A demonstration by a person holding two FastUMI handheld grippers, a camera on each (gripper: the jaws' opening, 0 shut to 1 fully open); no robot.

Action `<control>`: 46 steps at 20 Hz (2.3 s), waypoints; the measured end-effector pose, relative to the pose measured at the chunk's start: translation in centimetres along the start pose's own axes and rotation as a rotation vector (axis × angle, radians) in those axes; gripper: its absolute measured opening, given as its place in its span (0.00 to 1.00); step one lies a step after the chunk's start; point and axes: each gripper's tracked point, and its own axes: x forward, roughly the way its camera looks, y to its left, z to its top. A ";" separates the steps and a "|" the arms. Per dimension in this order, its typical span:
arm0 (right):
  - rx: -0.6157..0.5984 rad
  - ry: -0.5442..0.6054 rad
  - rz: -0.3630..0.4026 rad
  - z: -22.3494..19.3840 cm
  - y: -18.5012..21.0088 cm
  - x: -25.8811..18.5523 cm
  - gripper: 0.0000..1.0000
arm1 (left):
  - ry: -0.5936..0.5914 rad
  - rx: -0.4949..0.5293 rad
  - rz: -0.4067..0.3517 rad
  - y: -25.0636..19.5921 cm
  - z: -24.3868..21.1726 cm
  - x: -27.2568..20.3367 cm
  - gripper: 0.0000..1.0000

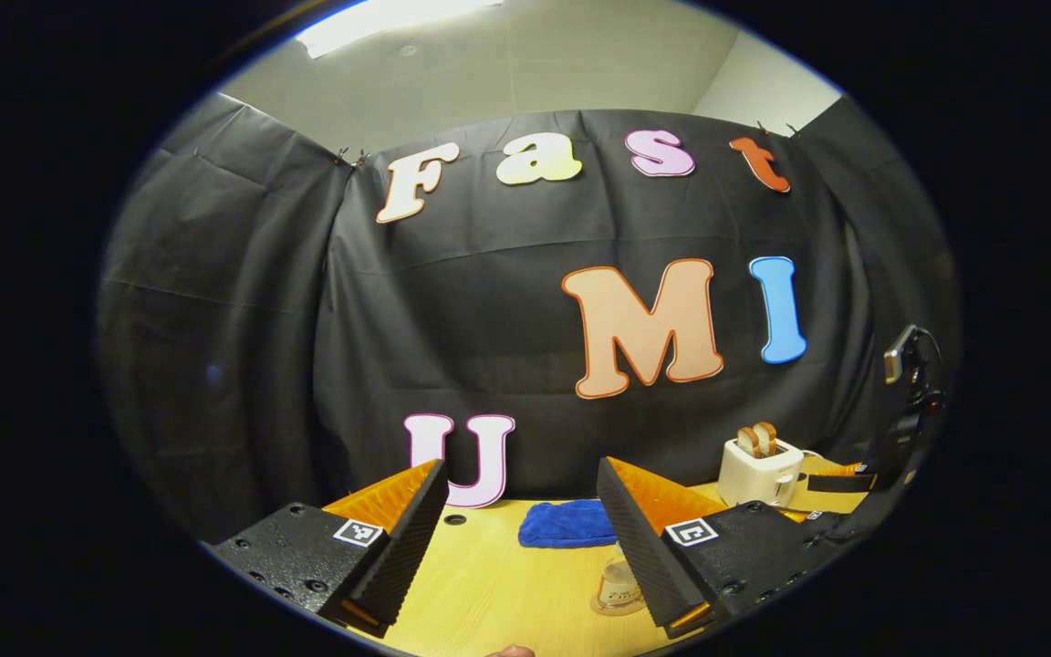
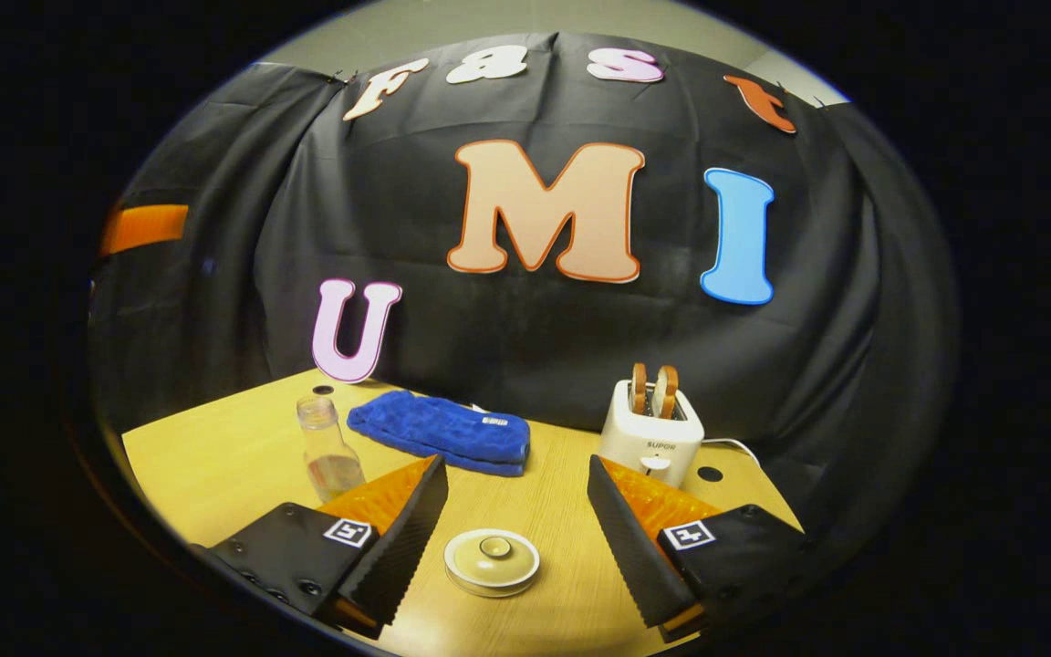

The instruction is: Open the teacup lid with one hand, grasp the water bottle and pour water into the teacup with the other hand; after pouring, place the water bottle on the coaster and then close the teacup lid.

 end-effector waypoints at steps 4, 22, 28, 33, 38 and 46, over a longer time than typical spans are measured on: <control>-0.015 0.047 0.018 -2.1 0.8 1.7 0.99 | 0.032 0.005 0.033 1.5 -0.8 -0.8 0.96; -0.038 0.265 0.023 -11.2 1.3 4.7 0.77 | 0.054 0.042 0.089 4.3 -1.3 -1.5 0.96; -0.086 0.273 0.034 -11.6 1.9 4.7 0.41 | 0.064 0.038 0.097 4.6 -1.7 -1.4 0.96; -0.064 0.284 0.033 -11.6 1.7 4.6 0.32 | 0.065 0.031 0.099 4.6 -1.8 -1.3 0.99; -0.070 0.275 0.044 -10.9 2.0 4.7 0.26 | 0.070 0.020 0.088 4.4 -2.2 -1.4 0.99; -0.008 0.213 0.034 -6.0 1.5 3.8 0.26 | 0.087 -0.026 -0.043 1.1 -5.2 0.0 0.96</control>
